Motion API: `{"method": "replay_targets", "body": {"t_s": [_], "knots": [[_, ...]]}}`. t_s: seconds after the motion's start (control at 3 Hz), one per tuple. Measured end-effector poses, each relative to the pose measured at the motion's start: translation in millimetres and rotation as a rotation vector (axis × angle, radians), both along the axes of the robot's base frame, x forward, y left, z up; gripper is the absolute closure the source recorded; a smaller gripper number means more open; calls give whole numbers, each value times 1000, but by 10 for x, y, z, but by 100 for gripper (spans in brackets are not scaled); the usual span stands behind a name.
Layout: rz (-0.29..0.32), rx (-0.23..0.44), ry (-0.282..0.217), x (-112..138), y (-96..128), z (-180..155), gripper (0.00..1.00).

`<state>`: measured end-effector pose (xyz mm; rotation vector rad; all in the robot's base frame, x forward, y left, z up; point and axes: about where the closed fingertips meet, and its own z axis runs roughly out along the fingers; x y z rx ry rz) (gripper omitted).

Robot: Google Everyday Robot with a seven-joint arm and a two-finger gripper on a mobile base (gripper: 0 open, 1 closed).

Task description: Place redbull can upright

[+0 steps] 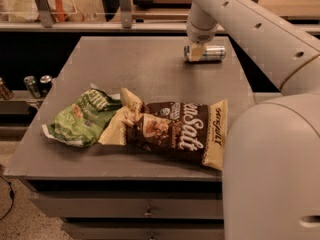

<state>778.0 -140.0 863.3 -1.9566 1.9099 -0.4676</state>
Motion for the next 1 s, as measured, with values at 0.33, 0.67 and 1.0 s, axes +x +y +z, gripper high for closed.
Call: {"method": "replay_targets", "body": {"t_s": [0.33,0.67,1.0], "knots": [[9,19,-6,-24,-5,42,100],[20,48,-32,-77,-9,219,100],[42,128,-69,-202,-35,577,100]]}}
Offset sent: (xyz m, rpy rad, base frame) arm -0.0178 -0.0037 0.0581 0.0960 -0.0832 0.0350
